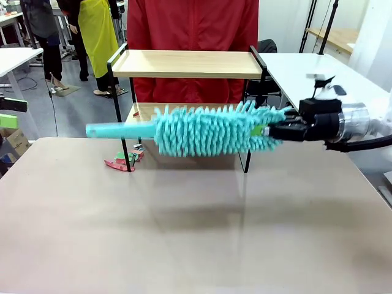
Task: Clean the shelf.
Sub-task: Hand the Duster back to the human.
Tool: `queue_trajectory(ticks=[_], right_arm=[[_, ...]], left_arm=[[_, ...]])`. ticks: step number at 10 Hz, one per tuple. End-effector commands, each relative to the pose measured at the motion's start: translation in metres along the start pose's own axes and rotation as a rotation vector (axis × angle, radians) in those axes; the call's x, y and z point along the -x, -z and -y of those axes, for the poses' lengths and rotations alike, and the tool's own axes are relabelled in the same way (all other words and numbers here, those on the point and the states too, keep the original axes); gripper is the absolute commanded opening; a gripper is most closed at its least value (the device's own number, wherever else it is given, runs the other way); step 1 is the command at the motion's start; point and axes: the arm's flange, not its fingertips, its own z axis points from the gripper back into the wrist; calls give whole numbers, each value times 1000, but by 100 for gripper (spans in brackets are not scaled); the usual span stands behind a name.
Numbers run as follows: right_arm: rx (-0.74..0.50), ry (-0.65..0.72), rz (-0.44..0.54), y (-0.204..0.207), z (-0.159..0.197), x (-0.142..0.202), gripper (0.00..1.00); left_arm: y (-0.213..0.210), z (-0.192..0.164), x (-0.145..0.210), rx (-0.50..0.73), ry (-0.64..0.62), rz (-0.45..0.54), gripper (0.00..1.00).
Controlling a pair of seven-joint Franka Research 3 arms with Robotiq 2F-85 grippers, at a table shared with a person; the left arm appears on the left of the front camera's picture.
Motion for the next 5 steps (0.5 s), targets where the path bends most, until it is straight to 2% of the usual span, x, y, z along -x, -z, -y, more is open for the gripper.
queue_trajectory(ticks=[1, 2, 3, 5], right_arm=[[-19, -73, 227, -12, -18, -46, 16], [-6, -110, 325, -24, -29, -67, 16], [93, -180, 400, -40, -41, -88, 16], [342, -284, 470, -76, -53, -109, 16]], left_arm=[[0, 0, -4, 2, -3, 21, 100], [0, 0, -4, 2, -3, 21, 100], [0, 0, -4, 2, -3, 21, 100], [0, 0, -4, 2, -3, 21, 100]])
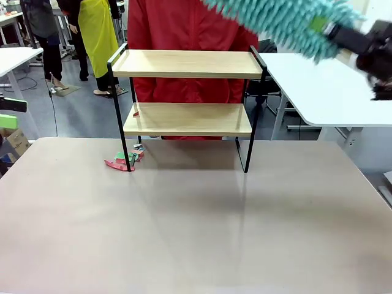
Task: Clean the shelf.
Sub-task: Hand the Duster back to the human.
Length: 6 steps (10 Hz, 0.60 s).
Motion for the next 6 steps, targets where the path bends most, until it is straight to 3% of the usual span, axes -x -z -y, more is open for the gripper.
queue_trajectory(ticks=[1, 6], right_arm=[[225, -175, 27, -14, -10, 0, 16], [757, -433, -38, -91, -8, -35, 16]], left_arm=[[0, 0, -4, 2, -3, 27, 100], [0, 0, -4, 2, -3, 27, 100]])
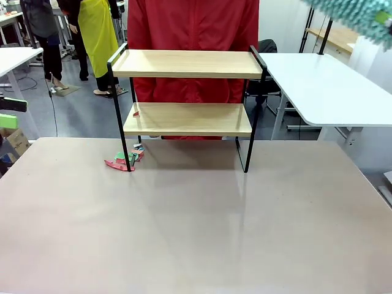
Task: Clean the shelf.
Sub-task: Hand the Duster back to the human.
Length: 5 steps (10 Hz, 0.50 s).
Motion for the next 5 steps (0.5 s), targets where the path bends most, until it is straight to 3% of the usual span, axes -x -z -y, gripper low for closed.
queue_trajectory(ticks=[1, 5], right_arm=[[202, -95, 23, 2, -31, 13, 16], [405, -141, -67, -26, -16, 21, 16]], left_arm=[[0, 0, -3, 2, -4, 28, 100], [0, 0, -3, 2, -4, 28, 100]])
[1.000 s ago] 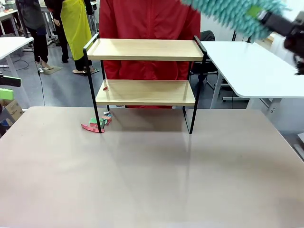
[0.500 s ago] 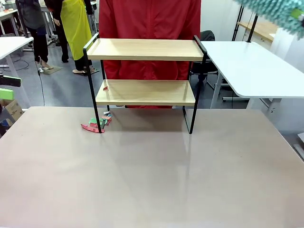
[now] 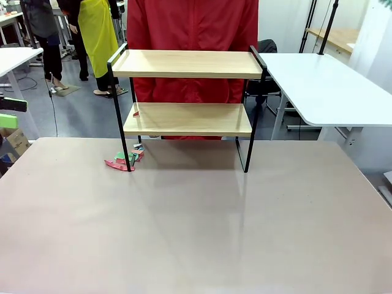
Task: Clean the shelf.
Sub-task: Hand the Duster back to the human.
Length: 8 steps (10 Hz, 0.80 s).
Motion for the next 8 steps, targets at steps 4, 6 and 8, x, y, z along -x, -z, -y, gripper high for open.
queue_trajectory(ticks=[4, 6, 8], right_arm=[[114, -33, -109, 43, -78, 66, 16], [117, -22, -185, 43, -75, 87, 16], [115, -8, -259, 44, -77, 112, 16]], left_arm=[[0, 0, -3, 2, -3, 28, 100], [0, 0, -3, 2, -3, 28, 100], [0, 0, -3, 2, -3, 28, 100]])
